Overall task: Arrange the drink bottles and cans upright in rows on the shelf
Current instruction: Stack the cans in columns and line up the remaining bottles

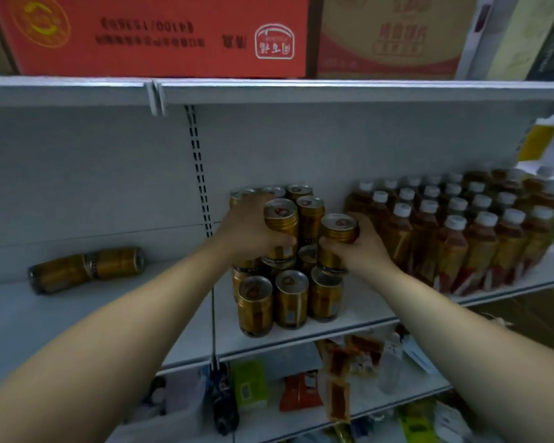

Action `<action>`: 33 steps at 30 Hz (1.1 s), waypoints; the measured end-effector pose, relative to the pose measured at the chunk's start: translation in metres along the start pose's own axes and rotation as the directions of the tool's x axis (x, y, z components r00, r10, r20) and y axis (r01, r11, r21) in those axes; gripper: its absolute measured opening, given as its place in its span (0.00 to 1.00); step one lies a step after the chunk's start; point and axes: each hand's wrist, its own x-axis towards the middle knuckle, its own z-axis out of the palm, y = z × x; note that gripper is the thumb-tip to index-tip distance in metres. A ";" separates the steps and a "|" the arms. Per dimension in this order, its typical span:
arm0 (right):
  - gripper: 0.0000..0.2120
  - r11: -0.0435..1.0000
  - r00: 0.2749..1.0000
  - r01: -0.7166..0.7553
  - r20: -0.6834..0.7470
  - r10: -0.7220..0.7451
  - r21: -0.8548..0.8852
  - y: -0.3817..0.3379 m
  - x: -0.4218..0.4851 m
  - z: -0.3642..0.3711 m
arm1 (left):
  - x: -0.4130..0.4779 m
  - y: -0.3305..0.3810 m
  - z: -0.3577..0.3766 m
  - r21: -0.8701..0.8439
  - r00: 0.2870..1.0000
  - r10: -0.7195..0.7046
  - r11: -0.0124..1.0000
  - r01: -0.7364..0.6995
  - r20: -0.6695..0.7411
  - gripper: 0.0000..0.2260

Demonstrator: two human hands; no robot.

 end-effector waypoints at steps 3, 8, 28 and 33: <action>0.26 0.999 0.999 0.031 0.025 -0.030 -0.033 0.004 0.020 0.007 | 0.011 -0.006 0.010 0.233 1.000 0.001 0.972 0.004 -0.020 0.37; 0.22 0.997 0.993 0.072 0.096 -0.069 -0.033 0.011 0.044 0.013 | 0.019 -0.012 0.030 0.440 0.991 -0.130 0.892 0.105 0.027 0.44; 0.47 0.679 0.797 0.542 0.560 -0.227 -0.495 -0.005 0.077 0.004 | 0.020 -0.016 0.023 0.526 0.955 -0.294 0.819 0.228 0.045 0.47; 0.39 0.648 0.754 0.612 0.583 -0.302 -0.454 -0.044 0.081 0.014 | -0.011 -0.017 -0.003 0.367 0.943 -0.330 0.874 0.318 -0.031 0.39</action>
